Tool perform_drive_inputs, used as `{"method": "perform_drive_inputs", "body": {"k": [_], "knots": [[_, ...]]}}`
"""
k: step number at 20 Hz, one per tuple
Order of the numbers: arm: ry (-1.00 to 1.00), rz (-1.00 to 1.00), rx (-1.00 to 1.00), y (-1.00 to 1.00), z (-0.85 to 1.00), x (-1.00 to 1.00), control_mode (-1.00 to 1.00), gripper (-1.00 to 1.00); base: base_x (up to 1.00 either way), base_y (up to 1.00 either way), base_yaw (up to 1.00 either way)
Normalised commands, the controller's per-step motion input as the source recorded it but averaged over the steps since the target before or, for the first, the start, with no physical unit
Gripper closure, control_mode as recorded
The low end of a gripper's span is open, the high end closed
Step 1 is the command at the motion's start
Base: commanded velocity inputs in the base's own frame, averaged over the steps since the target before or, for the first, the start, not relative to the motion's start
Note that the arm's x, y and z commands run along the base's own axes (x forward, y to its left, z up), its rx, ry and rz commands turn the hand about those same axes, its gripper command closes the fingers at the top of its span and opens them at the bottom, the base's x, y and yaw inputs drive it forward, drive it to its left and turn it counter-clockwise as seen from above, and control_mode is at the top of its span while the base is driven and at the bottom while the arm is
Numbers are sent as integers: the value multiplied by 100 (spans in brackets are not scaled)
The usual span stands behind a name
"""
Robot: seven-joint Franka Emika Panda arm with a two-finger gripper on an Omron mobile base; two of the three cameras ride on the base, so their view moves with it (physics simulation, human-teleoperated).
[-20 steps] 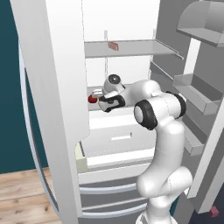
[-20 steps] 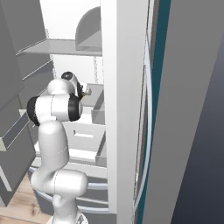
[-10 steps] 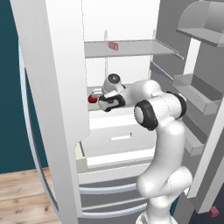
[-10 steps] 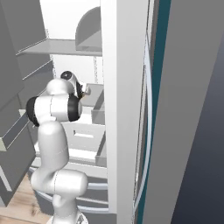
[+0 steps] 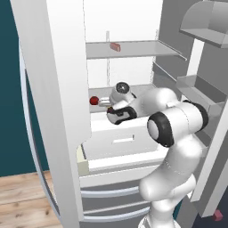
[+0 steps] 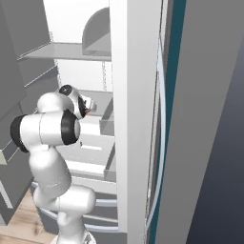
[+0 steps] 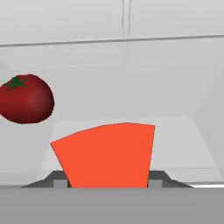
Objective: Take the cheese, steak, and tomato from the fridge and place them on the plate on the dining counter to create an appetizer plate.
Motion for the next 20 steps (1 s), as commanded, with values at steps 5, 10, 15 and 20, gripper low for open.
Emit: {"method": "perform_drive_inputs", "body": {"k": [5,10,15,20], "knots": [[-22,0,0,-35,39,-80,-100,100,0,0,0],[-9,0,0,-4,83,-60,-100,100,0,0,0],[0,0,0,-6,70,-76,-100,100,0,0,0],[8,0,0,-25,75,-72,-100,100,0,0,0]]}}
